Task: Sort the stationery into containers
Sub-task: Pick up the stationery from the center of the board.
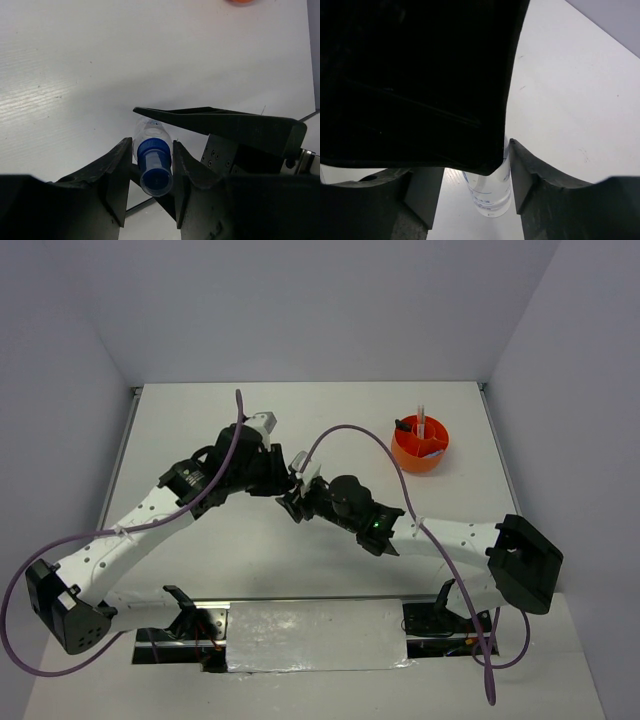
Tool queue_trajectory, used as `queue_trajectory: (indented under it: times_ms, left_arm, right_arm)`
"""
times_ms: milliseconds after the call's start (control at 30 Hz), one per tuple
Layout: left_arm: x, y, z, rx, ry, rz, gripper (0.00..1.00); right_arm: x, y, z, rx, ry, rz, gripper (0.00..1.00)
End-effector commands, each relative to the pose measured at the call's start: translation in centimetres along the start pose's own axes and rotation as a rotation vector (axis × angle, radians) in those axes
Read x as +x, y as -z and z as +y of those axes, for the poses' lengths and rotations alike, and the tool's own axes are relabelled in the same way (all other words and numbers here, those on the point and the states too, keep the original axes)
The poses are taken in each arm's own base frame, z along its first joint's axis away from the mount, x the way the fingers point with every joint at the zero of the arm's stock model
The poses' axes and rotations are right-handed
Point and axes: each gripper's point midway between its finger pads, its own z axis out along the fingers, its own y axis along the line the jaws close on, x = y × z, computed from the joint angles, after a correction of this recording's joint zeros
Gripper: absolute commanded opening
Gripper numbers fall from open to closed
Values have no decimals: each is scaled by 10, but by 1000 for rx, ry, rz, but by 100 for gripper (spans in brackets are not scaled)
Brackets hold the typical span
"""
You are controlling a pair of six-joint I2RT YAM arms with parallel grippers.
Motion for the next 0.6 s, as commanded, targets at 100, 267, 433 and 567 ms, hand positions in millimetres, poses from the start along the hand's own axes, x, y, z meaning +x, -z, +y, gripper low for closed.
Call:
queue_trajectory:
  times_ms: [100,267,433,567]
  left_arm:
    - [-14,5,-9,10,-54,-26,0]
    - [-16,5,-3,-30,-92,-22,0]
    - [-16,7,-4,-30,-127,-9,0]
    - [-12,6,-9,-12,-144,4,0]
  right_arm:
    - [-30,-2,-7,31,6,-71,60]
    - [-28,0,-11,49,-5,-40,65]
    - [-21,-1,-6,12,-22,-4,65]
    - [-22,-4,-7,9,-32,-9,64]
